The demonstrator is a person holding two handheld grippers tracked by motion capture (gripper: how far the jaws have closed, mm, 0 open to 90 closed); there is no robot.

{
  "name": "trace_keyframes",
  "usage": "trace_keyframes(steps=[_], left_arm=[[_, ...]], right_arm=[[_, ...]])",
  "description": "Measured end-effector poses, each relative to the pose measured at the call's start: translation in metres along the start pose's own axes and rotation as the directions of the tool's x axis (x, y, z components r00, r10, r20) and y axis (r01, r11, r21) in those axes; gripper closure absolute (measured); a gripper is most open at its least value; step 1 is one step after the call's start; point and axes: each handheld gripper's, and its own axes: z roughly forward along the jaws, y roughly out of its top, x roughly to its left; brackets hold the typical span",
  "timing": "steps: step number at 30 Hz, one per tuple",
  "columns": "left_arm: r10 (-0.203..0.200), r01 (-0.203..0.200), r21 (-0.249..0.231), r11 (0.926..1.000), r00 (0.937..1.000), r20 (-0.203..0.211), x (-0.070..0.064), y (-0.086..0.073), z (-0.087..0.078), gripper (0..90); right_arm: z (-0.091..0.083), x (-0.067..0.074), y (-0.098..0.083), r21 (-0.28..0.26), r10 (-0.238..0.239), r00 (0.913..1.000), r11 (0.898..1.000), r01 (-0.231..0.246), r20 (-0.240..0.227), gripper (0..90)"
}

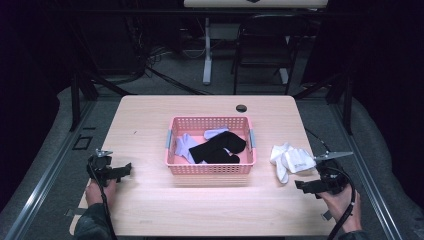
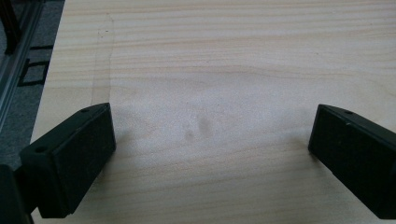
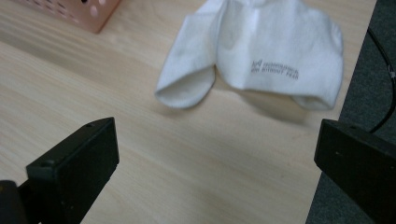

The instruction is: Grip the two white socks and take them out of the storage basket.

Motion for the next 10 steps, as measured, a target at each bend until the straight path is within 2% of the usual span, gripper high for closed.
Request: trace_keyframes(steps=[3,7,10], left_arm=[[0.000,0.000,0.000,1.0000,1.0000,0.000,0.000,0.000,0.000,0.5],[0.000,0.000,0.000,1.0000,1.0000,0.000,0.000,0.000,0.000,0.5],[0.000,0.000,0.000,1.0000,1.0000,0.000,0.000,0.000,0.000,0.5]], right_arm=[[0.006,0.000,-0.011,0.038,0.000,1.0000,0.999,0.000,0.002,0.0],[0.009,-0.004,-0.021,0.059,0.022,0.9997,0.998,-0.022,-0.002,0.0],[0.011,-0.006,-0.024,0.077,0.015,0.9999,0.997,-0.016,0.005,0.0]])
